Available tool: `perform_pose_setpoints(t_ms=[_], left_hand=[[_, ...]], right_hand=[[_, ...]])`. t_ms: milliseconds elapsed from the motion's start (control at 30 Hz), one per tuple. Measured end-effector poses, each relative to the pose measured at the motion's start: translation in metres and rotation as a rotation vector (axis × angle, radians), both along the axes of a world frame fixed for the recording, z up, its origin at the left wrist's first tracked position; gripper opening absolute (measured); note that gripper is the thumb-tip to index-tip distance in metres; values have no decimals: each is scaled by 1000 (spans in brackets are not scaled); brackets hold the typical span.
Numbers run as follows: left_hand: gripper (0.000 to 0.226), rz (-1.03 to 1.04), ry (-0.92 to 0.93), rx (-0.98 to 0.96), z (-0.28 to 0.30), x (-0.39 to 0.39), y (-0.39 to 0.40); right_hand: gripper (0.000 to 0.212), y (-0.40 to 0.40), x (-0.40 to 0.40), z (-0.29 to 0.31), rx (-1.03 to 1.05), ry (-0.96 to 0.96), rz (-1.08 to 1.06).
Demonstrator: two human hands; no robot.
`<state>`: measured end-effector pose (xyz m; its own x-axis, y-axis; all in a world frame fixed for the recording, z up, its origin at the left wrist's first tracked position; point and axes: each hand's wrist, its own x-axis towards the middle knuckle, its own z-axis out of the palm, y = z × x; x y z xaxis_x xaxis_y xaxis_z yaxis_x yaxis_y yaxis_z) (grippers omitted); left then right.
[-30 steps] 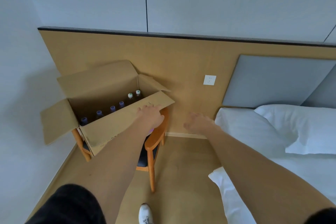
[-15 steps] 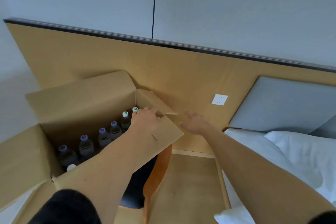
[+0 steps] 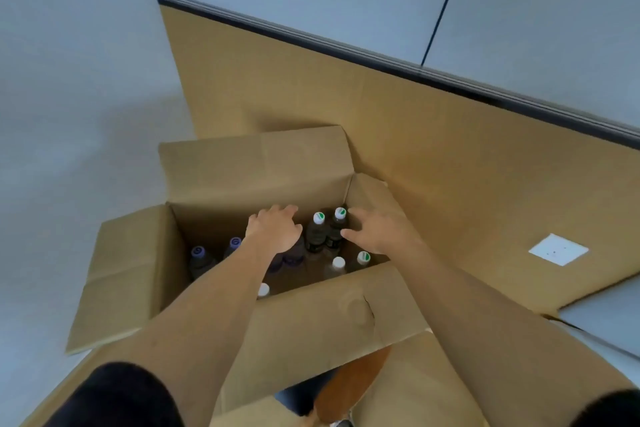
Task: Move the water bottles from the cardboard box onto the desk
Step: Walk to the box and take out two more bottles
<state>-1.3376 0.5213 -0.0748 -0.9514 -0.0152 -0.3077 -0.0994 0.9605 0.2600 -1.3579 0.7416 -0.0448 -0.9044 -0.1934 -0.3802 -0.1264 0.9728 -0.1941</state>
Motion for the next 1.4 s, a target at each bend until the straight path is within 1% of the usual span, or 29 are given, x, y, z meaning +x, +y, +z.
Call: perform_pose_setpoints(t_ms=[100,167,300,400,533,633,733,833,933,1100,1167,1300,1400], left_hand=[[57,100,-24,13,-13,-10,-21],[58,155,-82,16,-22,-17,-33],[62,206,-275,68,-43,-25,-46],[75,219,-437,83,-61,-20,-43],[93,223,-617,55,-85,-13,-39],[94,204,-711,24,-102,-12,-38],[94,203,-761,13,-116,-16,-39],[99,244,-822,26,-131,-17,-41],[93,270,-812,48,-146,-14,-44],[82,233,-741,26,-166,-12,-44],[74,232,-690,30,-170,-16,-47],[78,300,-621,60,-173,-20,-55],[73,358,-532,131,-177,-23,-57]], right_hand=[[67,-17,-38,-21,-42,-55,91],[68,-24,-60,-36,-44,-103,154],[68,-31,-96,-74,-6,-215,260],[67,-31,-114,-100,21,-314,318],[61,-35,-125,-130,20,-425,403],[59,-38,-123,-147,43,-522,466],[64,-37,-122,-162,88,-549,522],[71,-34,-122,-177,146,-581,567],[76,-35,-122,-190,190,-597,601],[67,-39,-122,-203,181,-481,609],[63,-42,-127,-205,131,-463,559],[56,-48,-134,-206,16,-453,428],[52,-52,-134,-210,-69,-459,369]])
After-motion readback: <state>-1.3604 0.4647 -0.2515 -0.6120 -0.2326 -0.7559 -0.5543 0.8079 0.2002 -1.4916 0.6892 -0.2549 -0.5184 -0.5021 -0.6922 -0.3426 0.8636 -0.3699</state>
